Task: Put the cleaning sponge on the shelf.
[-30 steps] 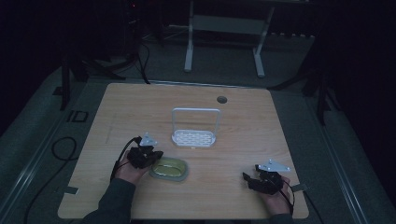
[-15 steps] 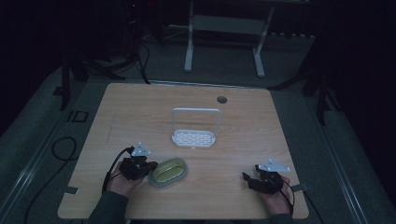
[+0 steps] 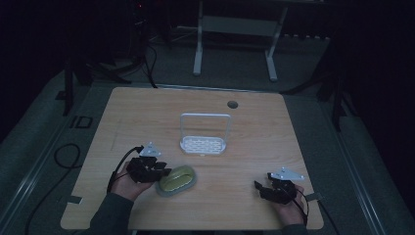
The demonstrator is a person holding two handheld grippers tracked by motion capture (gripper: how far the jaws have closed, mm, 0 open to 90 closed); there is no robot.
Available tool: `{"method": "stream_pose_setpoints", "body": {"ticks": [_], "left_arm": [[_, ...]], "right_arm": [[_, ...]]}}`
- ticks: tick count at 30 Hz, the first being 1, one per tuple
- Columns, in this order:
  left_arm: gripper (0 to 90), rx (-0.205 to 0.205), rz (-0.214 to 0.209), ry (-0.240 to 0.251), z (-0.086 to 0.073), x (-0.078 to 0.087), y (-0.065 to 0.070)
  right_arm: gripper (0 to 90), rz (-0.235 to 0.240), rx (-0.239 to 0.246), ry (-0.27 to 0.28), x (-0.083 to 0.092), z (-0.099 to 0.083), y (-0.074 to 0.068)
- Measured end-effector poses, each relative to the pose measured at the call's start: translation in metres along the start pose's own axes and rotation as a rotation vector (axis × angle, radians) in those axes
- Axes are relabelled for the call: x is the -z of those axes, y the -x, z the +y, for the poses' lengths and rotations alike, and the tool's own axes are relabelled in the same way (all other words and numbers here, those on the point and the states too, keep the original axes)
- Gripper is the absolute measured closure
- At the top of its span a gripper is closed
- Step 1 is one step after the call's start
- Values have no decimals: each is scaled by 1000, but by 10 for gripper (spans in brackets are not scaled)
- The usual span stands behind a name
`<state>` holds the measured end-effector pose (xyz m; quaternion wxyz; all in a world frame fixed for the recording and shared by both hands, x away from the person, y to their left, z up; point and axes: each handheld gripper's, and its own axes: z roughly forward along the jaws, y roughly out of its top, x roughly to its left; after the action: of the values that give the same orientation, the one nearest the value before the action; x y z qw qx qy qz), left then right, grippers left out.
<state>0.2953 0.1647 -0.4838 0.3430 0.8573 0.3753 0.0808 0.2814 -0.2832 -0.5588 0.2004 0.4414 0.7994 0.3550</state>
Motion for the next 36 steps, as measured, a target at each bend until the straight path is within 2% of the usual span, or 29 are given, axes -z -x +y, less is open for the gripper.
{"method": "stream_pose_setpoints", "body": {"ticks": [13,14,21,28,36], "left_arm": [[511,-38,-18,-45,10,-3,3],[508,-33,-22,-46,11,-4,3],[488,-73,-33,-80,18,-6,8],[485,-94,-45,-112,26,-9,11],[485,-125,-38,-158,31,-13,14]], "right_arm": [[337,0,0,0,0,0,0],[337,0,0,0,0,0,0],[336,0,0,0,0,0,0],[337,0,-1,0,0,0,0],[337,0,0,0,0,0,0]]}}
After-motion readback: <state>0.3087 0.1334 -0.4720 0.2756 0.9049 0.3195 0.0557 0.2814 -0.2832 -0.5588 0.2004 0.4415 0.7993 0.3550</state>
